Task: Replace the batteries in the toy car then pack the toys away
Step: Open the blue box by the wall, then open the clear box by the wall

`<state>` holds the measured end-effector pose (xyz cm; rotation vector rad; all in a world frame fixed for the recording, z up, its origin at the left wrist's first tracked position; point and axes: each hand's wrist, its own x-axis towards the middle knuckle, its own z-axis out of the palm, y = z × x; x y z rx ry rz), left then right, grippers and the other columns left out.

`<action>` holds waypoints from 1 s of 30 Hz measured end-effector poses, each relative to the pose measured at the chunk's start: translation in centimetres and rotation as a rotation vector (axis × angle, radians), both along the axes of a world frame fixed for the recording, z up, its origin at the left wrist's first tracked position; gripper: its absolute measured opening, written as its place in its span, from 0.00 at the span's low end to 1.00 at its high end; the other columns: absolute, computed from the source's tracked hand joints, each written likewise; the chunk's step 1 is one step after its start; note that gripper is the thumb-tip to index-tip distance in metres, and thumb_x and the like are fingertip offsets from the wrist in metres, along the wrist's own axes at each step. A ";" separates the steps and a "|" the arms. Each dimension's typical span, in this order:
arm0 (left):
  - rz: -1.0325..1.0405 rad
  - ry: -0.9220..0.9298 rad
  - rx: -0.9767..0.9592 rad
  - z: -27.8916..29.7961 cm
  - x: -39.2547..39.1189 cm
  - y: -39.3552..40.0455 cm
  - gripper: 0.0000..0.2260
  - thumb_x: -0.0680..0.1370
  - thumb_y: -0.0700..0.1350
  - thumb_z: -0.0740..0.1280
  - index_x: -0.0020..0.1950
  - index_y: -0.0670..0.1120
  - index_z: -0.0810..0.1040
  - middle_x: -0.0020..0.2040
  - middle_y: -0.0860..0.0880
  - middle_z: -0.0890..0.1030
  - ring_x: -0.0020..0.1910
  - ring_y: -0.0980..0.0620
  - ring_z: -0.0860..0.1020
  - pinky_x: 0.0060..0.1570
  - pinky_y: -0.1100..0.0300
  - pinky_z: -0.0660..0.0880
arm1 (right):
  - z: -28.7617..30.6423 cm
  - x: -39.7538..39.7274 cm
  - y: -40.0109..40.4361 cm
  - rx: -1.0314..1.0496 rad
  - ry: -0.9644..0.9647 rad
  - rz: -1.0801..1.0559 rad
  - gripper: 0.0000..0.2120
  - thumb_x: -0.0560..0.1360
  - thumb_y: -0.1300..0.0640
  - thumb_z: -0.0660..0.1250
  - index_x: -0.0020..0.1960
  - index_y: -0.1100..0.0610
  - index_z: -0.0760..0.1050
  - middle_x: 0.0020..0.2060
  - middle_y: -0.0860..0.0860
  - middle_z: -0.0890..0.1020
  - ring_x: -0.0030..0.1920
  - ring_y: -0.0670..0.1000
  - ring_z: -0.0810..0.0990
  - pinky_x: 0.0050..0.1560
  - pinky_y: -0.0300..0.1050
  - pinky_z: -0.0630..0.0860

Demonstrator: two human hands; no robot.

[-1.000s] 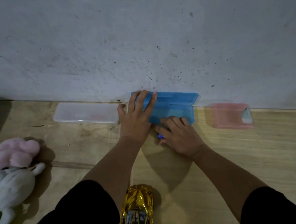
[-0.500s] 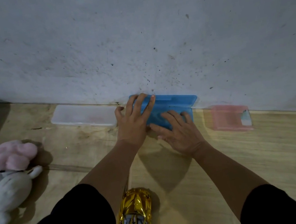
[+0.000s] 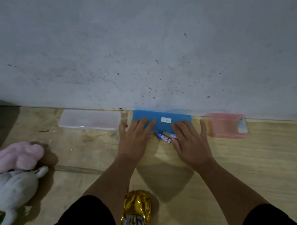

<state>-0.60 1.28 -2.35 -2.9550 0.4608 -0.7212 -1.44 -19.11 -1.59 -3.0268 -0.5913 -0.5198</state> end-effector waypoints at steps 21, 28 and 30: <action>0.187 0.250 -0.169 3.2 0.4 19.0 0.23 0.67 0.41 0.72 0.62 0.50 0.78 0.60 0.50 0.81 0.58 0.49 0.79 0.49 0.45 0.73 | 1.2 2.0 23.0 -0.118 0.018 0.225 0.30 0.64 0.51 0.76 0.63 0.61 0.75 0.59 0.56 0.80 0.60 0.56 0.79 0.58 0.55 0.76; 0.155 0.147 -0.230 2.3 2.4 19.7 0.23 0.62 0.43 0.77 0.57 0.51 0.81 0.54 0.52 0.83 0.49 0.50 0.81 0.47 0.54 0.68 | 1.4 3.2 23.7 -0.126 0.001 0.192 0.31 0.63 0.61 0.76 0.64 0.64 0.73 0.58 0.60 0.79 0.58 0.60 0.79 0.57 0.58 0.76; 0.118 0.085 -0.224 2.0 2.7 20.2 0.22 0.63 0.43 0.75 0.57 0.51 0.81 0.53 0.52 0.83 0.48 0.49 0.80 0.46 0.54 0.61 | 1.2 3.4 23.9 -0.167 -0.016 0.177 0.31 0.64 0.60 0.76 0.65 0.64 0.72 0.58 0.60 0.79 0.58 0.60 0.79 0.56 0.57 0.76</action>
